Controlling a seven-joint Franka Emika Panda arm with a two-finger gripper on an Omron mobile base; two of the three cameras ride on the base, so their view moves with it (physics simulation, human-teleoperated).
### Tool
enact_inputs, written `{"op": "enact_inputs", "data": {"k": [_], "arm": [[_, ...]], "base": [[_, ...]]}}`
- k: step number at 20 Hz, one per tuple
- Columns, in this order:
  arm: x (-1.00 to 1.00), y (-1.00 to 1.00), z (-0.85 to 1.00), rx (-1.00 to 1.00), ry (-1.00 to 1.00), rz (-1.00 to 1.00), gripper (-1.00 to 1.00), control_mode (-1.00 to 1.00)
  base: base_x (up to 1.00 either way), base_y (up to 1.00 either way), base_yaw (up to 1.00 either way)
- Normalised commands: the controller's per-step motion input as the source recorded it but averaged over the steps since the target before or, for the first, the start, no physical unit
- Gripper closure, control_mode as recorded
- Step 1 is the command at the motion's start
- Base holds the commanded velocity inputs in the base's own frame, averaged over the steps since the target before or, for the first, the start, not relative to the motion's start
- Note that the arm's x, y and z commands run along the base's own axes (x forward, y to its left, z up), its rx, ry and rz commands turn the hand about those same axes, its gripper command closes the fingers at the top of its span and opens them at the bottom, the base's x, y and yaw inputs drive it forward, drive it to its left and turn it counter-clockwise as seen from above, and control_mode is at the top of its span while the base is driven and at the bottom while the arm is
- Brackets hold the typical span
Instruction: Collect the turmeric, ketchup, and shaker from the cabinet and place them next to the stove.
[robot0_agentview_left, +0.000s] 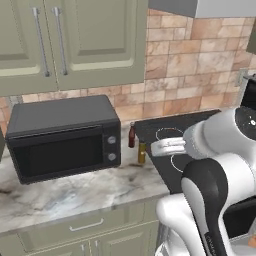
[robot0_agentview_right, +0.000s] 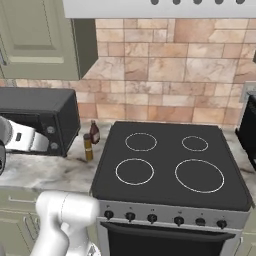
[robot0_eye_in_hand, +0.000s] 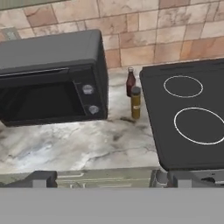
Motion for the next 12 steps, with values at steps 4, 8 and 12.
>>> {"op": "enact_inputs", "data": {"k": [4,8,12], "arm": [[0.0,0.0,0.0,0.0,0.0,0.0,-1.0,1.0],[0.0,0.0,0.0,0.0,0.0,0.0,-1.0,1.0],[0.0,0.0,0.0,0.0,0.0,0.0,-1.0,1.0]], "base": [[-0.48,-0.12,-0.4],[-0.34,-0.37,-0.43],[-0.13,-0.64,-0.44]]}}
